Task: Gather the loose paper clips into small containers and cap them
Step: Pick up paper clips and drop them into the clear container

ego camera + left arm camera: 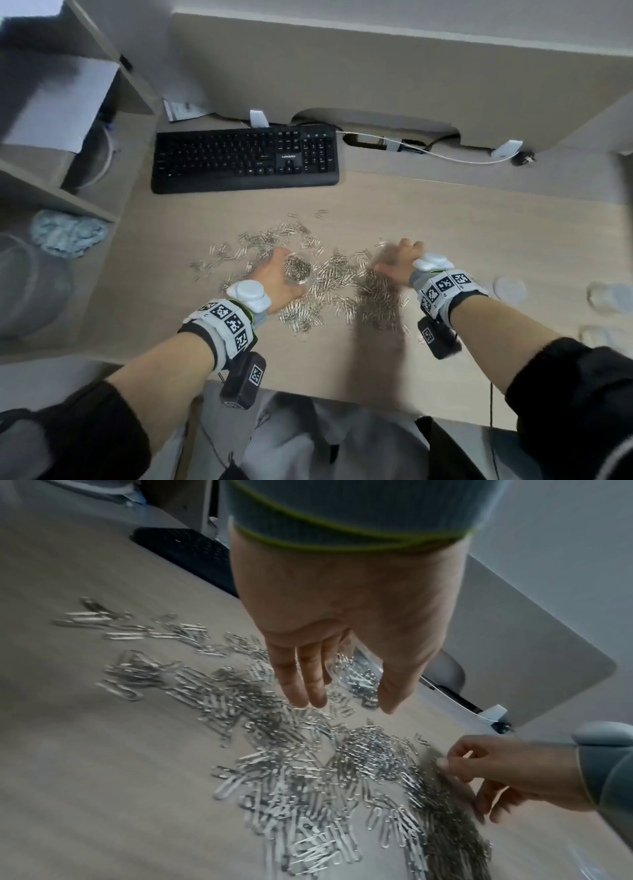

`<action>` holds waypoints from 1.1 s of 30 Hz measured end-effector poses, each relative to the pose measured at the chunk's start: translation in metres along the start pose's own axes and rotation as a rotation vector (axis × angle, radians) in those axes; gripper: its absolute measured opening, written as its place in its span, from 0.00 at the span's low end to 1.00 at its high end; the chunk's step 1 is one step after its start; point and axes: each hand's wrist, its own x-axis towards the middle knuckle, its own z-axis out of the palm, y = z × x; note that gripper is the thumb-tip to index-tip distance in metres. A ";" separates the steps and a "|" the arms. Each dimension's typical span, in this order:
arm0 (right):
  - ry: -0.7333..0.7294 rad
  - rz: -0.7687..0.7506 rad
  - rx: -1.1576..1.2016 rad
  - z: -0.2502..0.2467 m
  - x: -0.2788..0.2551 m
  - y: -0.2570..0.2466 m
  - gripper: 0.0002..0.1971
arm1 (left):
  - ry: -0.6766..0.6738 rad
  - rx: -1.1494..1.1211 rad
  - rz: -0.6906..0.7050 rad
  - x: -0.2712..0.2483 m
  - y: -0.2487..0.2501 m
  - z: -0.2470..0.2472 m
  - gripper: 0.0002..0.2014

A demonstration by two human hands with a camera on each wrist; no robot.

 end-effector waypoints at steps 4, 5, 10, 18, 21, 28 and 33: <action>0.013 -0.098 -0.152 0.021 -0.004 -0.046 0.46 | -0.015 -0.029 -0.061 -0.009 -0.034 -0.011 0.36; 0.009 -0.137 -0.204 0.026 -0.004 -0.056 0.47 | -0.008 -0.044 -0.069 -0.010 -0.038 -0.011 0.35; -0.032 -0.250 -0.381 0.056 -0.012 -0.105 0.38 | 0.042 0.029 -0.081 -0.015 -0.049 -0.014 0.36; -0.131 -0.207 -0.119 0.035 -0.011 -0.094 0.14 | 0.025 0.059 -0.075 -0.016 -0.048 -0.006 0.36; -0.172 -0.169 0.103 0.024 -0.018 -0.078 0.06 | 0.008 0.066 -0.049 -0.014 -0.038 -0.001 0.37; -0.089 -0.302 0.469 -0.009 -0.042 -0.066 0.10 | -0.027 0.089 -0.007 -0.010 -0.004 0.013 0.40; -0.107 -0.437 0.533 -0.030 -0.060 -0.072 0.09 | -0.039 0.072 0.040 -0.003 0.021 0.028 0.38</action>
